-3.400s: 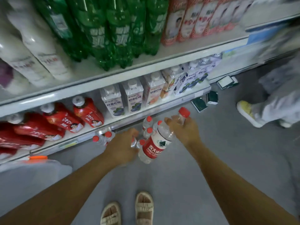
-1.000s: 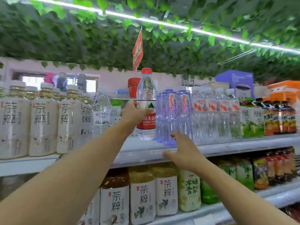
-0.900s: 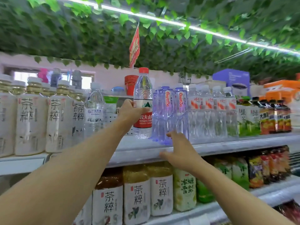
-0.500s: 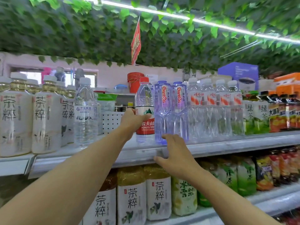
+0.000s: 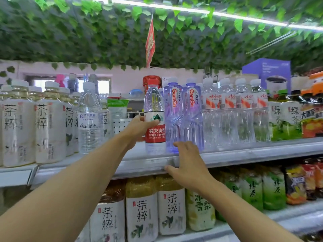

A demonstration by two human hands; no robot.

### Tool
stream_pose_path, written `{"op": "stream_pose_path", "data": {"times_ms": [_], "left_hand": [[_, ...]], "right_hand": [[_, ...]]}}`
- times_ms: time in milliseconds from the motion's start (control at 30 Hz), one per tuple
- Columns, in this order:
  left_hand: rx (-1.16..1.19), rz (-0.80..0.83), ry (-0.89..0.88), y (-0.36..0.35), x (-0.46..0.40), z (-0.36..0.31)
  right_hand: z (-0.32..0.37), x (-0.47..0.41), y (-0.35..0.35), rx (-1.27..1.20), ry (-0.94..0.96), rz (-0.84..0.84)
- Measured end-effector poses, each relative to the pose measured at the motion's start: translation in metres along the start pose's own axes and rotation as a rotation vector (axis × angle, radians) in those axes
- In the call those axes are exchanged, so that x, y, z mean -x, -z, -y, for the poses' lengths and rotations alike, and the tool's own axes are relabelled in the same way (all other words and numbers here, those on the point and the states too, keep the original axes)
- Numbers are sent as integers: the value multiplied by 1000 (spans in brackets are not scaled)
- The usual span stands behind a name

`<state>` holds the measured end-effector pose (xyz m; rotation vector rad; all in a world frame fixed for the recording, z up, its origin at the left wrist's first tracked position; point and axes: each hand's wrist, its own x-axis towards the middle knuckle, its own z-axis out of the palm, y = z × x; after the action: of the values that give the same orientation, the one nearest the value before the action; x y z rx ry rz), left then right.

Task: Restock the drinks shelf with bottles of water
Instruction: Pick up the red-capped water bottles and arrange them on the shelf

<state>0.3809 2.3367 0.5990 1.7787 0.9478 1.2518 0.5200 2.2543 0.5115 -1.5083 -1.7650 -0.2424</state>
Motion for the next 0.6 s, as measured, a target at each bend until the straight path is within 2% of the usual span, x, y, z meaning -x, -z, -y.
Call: {"op": "stream_pose_path", "data": {"times_ms": [200,600], "left_hand": [[-195,107,37,-1,7,14],[-186,119,88,2,8,14]], "right_hand": [[-3,-2,0,12,0,0],[-7,-3,-1,6,25,-3]]}}
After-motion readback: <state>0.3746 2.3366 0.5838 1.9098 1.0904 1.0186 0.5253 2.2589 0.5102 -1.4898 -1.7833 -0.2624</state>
